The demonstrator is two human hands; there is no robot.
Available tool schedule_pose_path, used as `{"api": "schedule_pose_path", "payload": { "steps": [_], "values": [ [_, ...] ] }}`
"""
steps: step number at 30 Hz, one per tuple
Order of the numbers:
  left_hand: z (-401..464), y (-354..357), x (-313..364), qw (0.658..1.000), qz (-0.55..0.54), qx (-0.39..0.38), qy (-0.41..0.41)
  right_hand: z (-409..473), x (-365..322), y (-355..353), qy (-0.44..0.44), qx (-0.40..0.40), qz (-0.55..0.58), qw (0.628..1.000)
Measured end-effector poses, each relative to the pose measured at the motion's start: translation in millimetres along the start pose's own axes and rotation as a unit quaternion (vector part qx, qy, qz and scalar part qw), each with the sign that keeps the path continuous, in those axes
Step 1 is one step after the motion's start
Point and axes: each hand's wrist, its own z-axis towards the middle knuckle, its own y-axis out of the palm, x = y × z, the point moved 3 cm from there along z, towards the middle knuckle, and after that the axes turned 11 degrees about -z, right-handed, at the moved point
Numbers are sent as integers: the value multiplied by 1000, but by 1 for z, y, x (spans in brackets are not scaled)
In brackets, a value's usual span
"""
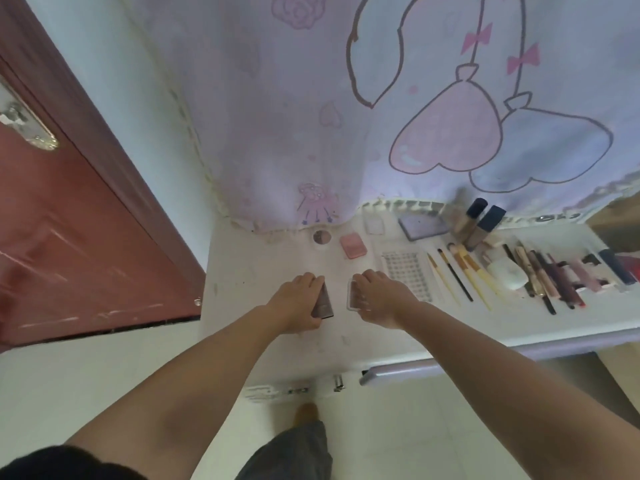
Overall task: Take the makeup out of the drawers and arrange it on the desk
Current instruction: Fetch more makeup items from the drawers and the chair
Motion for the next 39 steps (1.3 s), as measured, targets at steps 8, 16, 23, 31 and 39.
{"api": "schedule_pose_path", "payload": {
  "steps": [8, 16, 23, 31, 39],
  "values": [
    [74, 6, -23, 998, 8, -42, 40, 62, 13, 12, 15, -55, -7, 998],
    [82, 13, -34, 996, 7, -58, 59, 70, 17, 14, 7, -60, -23, 998],
    [91, -30, -11, 990, 49, -15, 131, 43, 39, -19, 85, 7, 4, 996],
    [125, -59, 138, 951, 75, 73, 292, -89, 102, -30, 390, 136, -7, 911],
    [18, 63, 304, 890, 98, 4, 445, -320, 55, 58, 595, 66, 37, 800]
  ]
}}
